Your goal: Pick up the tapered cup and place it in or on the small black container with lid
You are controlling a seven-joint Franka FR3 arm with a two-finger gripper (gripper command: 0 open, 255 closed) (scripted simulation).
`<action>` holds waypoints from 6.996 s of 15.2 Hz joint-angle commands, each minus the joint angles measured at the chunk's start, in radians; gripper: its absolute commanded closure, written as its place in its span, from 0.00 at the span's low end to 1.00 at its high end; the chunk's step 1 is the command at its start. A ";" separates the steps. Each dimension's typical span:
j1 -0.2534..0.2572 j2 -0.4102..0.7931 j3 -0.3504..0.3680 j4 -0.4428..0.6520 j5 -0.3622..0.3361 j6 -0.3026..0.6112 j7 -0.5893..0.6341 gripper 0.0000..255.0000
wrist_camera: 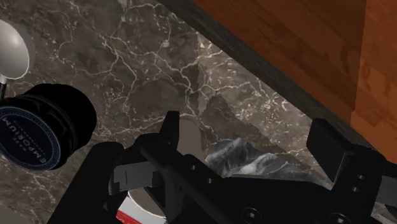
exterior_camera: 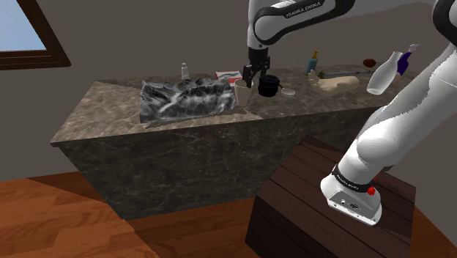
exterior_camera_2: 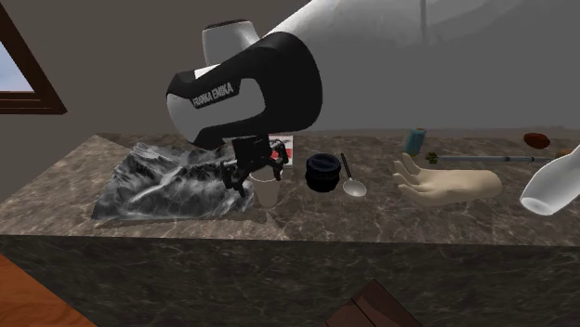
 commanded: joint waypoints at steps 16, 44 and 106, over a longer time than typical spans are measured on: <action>-0.014 0.444 -0.015 0.279 -0.145 0.213 0.044 0.00; -0.016 0.416 -0.014 0.317 -0.135 0.149 0.025 1.00; -0.233 0.402 -0.160 0.431 -0.055 0.088 -0.386 1.00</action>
